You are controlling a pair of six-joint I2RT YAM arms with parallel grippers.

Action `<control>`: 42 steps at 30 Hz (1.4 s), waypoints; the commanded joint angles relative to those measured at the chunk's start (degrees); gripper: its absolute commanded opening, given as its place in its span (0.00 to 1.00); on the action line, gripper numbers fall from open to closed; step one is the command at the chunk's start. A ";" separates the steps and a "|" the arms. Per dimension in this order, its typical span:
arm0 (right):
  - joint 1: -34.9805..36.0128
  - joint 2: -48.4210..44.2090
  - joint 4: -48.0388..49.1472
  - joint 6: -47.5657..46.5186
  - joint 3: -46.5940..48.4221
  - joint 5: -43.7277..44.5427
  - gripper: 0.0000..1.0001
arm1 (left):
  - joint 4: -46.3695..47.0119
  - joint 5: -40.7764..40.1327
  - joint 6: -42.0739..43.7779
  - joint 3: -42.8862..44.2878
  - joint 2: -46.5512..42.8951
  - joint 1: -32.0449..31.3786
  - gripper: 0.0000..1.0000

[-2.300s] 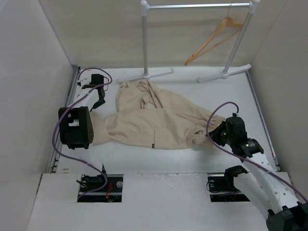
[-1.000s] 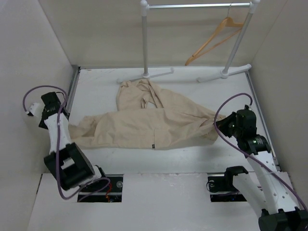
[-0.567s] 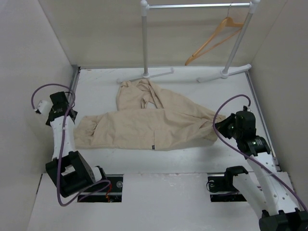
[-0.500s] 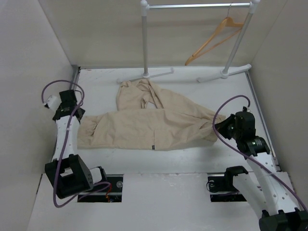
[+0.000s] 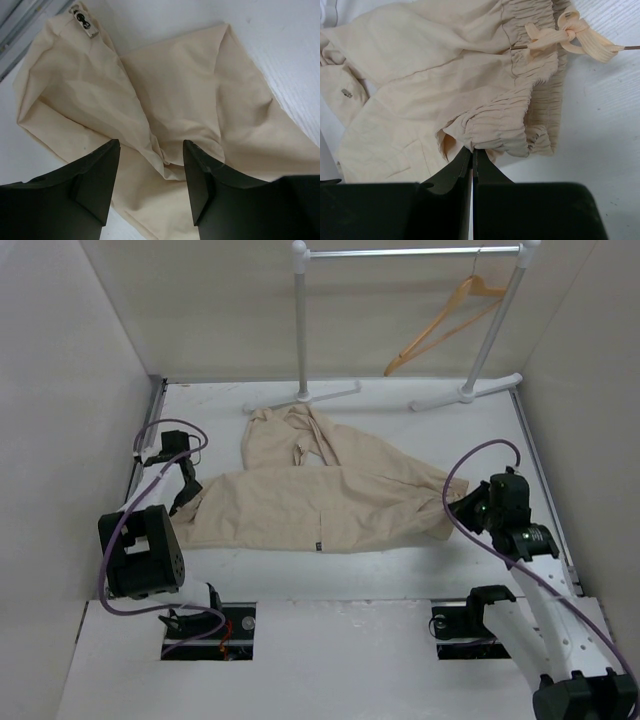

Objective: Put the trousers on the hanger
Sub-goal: Flatten out the trousers at the center of the board.

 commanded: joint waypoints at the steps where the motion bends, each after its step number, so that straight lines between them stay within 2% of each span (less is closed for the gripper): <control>1: 0.39 -0.81 1.75 -0.09 -0.64 -0.16 0.03 | -0.51 1.32 -0.14 0.54 2.08 1.92 0.49; 10: -0.32 -1.95 2.02 -0.80 -2.74 -0.95 0.03 | 0.53 1.95 -3.22 -3.07 2.34 3.25 0.37; 14: -0.14 -1.08 2.37 -0.62 -2.66 -0.68 0.03 | 1.94 0.99 -5.32 -1.58 2.45 3.51 0.09; 17: -0.14 -1.51 1.84 -0.62 -2.22 -0.25 0.03 | 2.56 0.45 -8.83 -1.57 -2.73 5.61 0.03; 22: -2.51 -2.65 0.53 -0.79 -1.87 0.37 0.02 | 1.95 0.01 -12.09 -1.31 -10.03 12.63 0.02; 26: -3.13 -1.69 -0.18 -0.53 -1.08 0.20 0.02 | 0.98 -0.51 -14.46 0.44 -9.70 22.38 0.02; 29: -3.30 -0.90 -1.14 -0.18 -0.38 0.72 0.02 | -0.33 -1.66 -14.56 2.37 -5.05 28.63 0.12; 32: -3.39 -0.28 -3.42 -0.18 0.94 2.39 0.01 | -3.50 -2.88 -15.00 5.27 -4.50 30.32 0.30; 34: -3.92 -0.20 -5.53 -0.18 1.38 3.09 0.01 | -3.94 -5.07 -14.82 6.86 -7.04 27.09 0.37; 36: -3.75 0.50 -7.64 -0.35 1.91 2.57 0.00 | -4.56 -7.71 -14.21 8.44 -9.07 21.12 0.40; 42: 4.33 -1.24 -13.01 0.35 3.67 3.27 0.02 | -3.95 -8.69 -13.94 10.37 -7.86 -2.60 0.44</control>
